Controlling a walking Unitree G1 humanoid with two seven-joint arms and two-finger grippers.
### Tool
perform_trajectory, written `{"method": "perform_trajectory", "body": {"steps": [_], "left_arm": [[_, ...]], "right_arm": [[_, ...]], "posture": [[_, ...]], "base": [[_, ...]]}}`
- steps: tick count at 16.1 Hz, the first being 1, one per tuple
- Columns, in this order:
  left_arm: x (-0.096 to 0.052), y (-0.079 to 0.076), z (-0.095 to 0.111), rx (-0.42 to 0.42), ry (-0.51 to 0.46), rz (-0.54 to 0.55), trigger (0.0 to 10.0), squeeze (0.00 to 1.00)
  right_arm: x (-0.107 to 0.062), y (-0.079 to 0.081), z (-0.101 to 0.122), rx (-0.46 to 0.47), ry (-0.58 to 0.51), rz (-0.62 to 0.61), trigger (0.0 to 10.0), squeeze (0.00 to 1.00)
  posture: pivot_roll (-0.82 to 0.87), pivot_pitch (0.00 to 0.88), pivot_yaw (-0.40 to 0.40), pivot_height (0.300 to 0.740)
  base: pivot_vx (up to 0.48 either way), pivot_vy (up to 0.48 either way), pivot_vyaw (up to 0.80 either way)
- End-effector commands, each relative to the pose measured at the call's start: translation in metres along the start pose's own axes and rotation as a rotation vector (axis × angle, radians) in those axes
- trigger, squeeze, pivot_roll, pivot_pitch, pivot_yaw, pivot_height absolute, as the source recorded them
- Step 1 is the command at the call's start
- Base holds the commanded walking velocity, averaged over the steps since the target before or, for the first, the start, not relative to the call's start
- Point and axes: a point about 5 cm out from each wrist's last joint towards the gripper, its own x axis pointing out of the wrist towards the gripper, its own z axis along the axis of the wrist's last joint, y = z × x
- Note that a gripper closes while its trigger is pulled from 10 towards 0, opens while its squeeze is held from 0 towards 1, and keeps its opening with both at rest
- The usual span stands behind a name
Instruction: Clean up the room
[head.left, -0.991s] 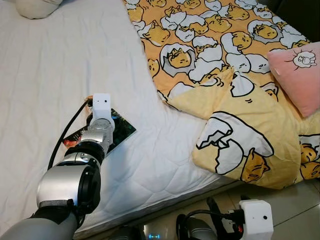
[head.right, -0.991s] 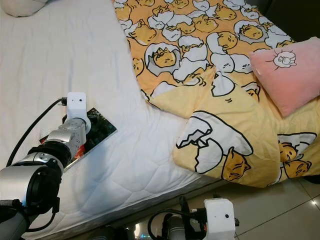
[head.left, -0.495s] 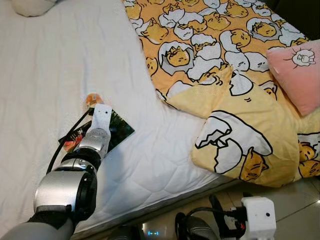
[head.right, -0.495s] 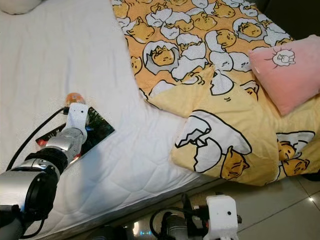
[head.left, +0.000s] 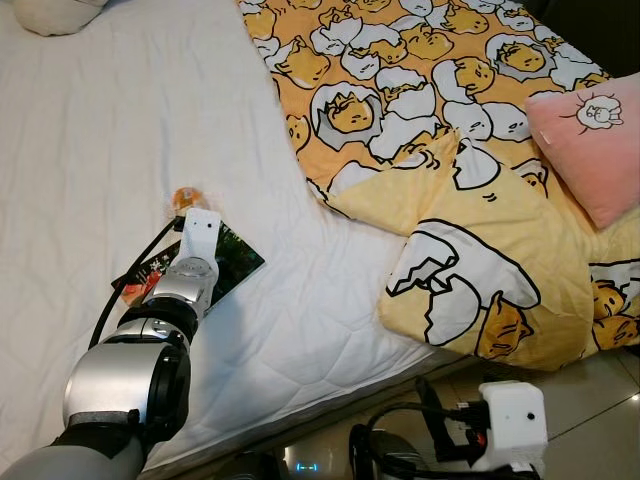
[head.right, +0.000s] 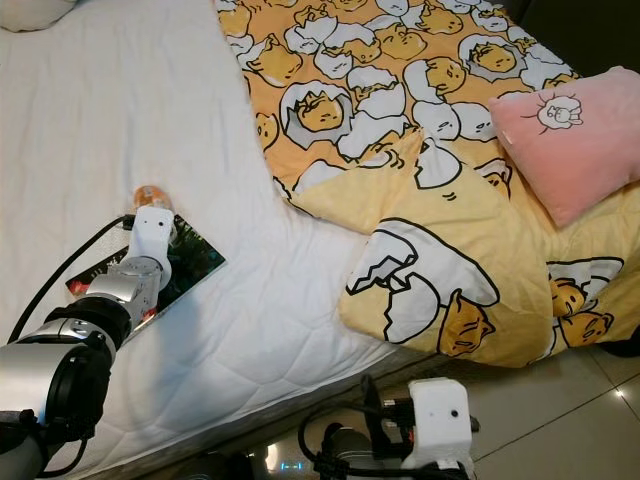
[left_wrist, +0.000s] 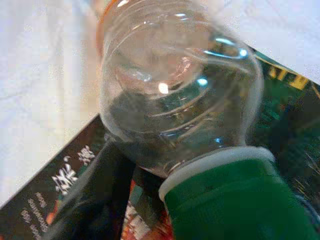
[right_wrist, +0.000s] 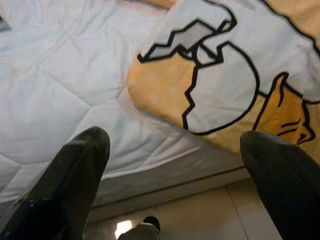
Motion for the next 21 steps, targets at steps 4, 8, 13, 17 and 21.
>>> {"method": "perform_trajectory", "body": {"steps": [4, 8, 13, 17, 21], "left_arm": [[0.000, -0.001, -0.006, 0.035, -0.044, -0.011, 0.0, 0.00], [-0.002, -0.007, -0.016, 0.106, -0.154, -0.046, 0.0, 0.00], [-0.016, -0.027, -0.048, 0.123, -0.273, -0.248, 10.0, 0.00], [-0.024, -0.011, -0.018, 0.158, -0.449, -0.092, 10.0, 1.00], [-0.022, -0.002, 0.007, 0.165, -0.430, -0.079, 10.0, 1.00]], "right_arm": [[0.021, 0.001, -0.003, 0.007, -0.017, 0.000, 10.0, 0.00], [0.053, -0.001, 0.005, -0.013, -0.082, 0.023, 10.0, 0.00], [0.093, -0.002, 0.015, -0.044, -0.138, 0.073, 10.0, 0.00], [0.105, -0.003, 0.018, -0.035, -0.161, 0.086, 10.0, 0.00], [0.100, 0.004, 0.013, -0.016, -0.173, 0.100, 10.0, 0.00]], "posture": [[-0.24, 0.059, 0.040, 0.740], [-0.15, 0.000, 0.057, 0.740], [-0.02, 0.000, 0.024, 0.740], [0.01, 0.000, 0.017, 0.740], [0.00, 0.000, 0.019, 0.740]], "base": [[0.000, 0.000, 0.00], [0.000, 0.000, 0.00], [0.000, 0.000, 0.00], [0.000, 0.000, 0.00], [0.000, 0.000, 0.00]]}}
